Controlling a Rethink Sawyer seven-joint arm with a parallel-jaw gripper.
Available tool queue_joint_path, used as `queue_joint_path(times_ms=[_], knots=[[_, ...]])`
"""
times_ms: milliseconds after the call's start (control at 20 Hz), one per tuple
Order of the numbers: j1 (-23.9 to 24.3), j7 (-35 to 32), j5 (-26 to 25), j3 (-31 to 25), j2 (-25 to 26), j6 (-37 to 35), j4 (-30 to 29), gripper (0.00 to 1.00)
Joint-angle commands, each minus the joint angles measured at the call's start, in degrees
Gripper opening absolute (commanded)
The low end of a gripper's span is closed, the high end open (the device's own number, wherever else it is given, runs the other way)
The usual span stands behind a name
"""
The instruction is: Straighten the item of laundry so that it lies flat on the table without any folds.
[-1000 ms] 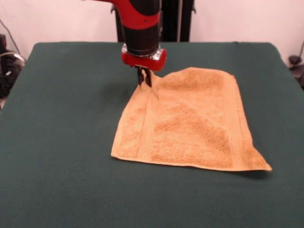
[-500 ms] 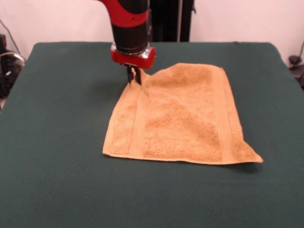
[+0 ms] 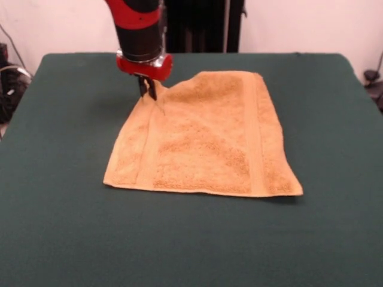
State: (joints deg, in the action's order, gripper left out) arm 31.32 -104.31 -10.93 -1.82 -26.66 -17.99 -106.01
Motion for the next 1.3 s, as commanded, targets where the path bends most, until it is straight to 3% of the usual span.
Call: queue_joint_path(times_ms=[50, 1300], knots=[[1.11, 3.30, -3.60, -3.20, 2.27, -7.15, 3.64, 0.00], [4.51, 6.04, -13.08, -5.16, 1.68, -11.40, 8.65, 0.00]])
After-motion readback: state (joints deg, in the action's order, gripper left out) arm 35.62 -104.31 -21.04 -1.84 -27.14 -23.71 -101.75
